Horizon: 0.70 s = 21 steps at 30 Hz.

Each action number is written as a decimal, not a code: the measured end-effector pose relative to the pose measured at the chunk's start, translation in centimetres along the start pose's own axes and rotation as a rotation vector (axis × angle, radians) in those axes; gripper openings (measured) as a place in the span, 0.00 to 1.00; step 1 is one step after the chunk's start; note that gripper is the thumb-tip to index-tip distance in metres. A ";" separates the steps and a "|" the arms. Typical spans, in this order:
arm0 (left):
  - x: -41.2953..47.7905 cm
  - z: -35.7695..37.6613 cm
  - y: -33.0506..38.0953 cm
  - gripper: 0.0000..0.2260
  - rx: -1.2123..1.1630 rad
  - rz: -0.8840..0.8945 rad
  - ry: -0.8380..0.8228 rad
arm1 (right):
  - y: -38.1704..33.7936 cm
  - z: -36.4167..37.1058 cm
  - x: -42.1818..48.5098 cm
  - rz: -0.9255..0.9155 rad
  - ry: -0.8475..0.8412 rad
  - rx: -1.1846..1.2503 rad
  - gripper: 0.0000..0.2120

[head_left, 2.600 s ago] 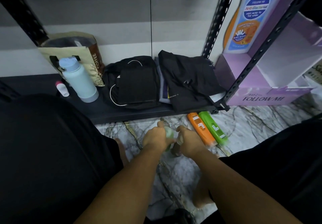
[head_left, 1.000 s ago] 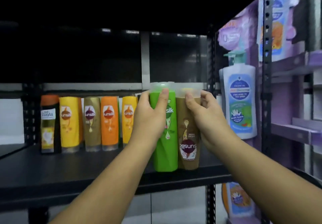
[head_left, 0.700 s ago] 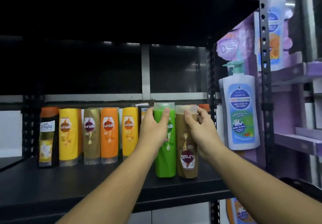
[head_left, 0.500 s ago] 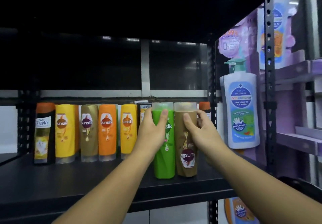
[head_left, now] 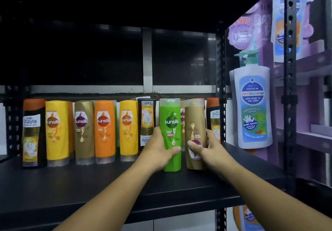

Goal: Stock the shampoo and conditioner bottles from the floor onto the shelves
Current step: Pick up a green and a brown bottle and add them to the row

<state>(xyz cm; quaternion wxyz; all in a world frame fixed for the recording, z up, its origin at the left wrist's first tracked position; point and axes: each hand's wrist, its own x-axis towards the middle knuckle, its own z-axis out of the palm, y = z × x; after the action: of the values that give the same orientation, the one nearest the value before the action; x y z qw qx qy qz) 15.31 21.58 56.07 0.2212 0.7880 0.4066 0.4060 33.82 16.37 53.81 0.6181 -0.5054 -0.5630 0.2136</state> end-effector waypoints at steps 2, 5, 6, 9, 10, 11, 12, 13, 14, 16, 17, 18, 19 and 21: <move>1.8 0.8 -0.1 0.25 0.056 -0.021 0.018 | 0.7 0.3 0.7 -0.007 0.049 0.035 0.20; 4.1 1.8 -0.1 0.26 0.142 -0.041 0.053 | 1.4 0.4 1.5 -0.010 0.064 0.085 0.22; 4.8 2.1 -0.1 0.26 0.155 -0.060 0.064 | 1.6 0.4 1.7 -0.009 0.061 0.095 0.22; 6.2 3.1 -0.5 0.27 0.177 -0.105 0.108 | 2.0 0.3 1.7 -0.020 0.030 0.117 0.23; 6.5 3.4 -0.6 0.27 0.186 -0.116 0.126 | 2.1 0.3 1.7 -0.024 0.017 0.112 0.23; 6.7 3.6 -0.7 0.27 0.192 -0.122 0.143 | 2.2 0.3 1.7 -0.023 0.004 0.102 0.24; 6.8 3.8 -0.8 0.26 0.195 -0.124 0.155 | 2.3 0.3 1.8 -0.016 -0.010 0.088 0.25; 6.8 3.9 -0.9 0.26 0.196 -0.124 0.164 | 2.4 0.3 1.8 -0.010 -0.021 0.078 0.26; 6.9 4.1 -1.0 0.26 0.196 -0.124 0.170 | 2.4 0.2 1.9 -0.006 -0.028 0.072 0.27; 7.0 4.2 -1.3 0.26 0.206 -0.131 0.177 | 2.6 0.2 2.0 0.002 -0.021 0.070 0.28; 7.0 4.3 -1.5 0.26 0.217 -0.139 0.177 | 2.6 0.2 2.0 0.004 -0.015 0.073 0.28; 7.1 4.4 -1.6 0.26 0.232 -0.148 0.176 | 2.7 0.2 2.0 0.005 -0.013 0.077 0.28; 7.1 4.4 -1.7 0.26 0.245 -0.158 0.175 | 2.7 0.2 2.1 0.006 -0.011 0.082 0.27; 7.3 4.5 -1.9 0.26 0.258 -0.173 0.177 | 2.8 0.2 2.2 0.010 -0.007 0.082 0.27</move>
<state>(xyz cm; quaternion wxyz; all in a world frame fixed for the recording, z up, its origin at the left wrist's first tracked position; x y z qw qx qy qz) 20.60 28.56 55.56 0.1157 0.7330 0.5396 0.3976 35.09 19.37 52.35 0.6351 -0.4820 -0.5533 0.2412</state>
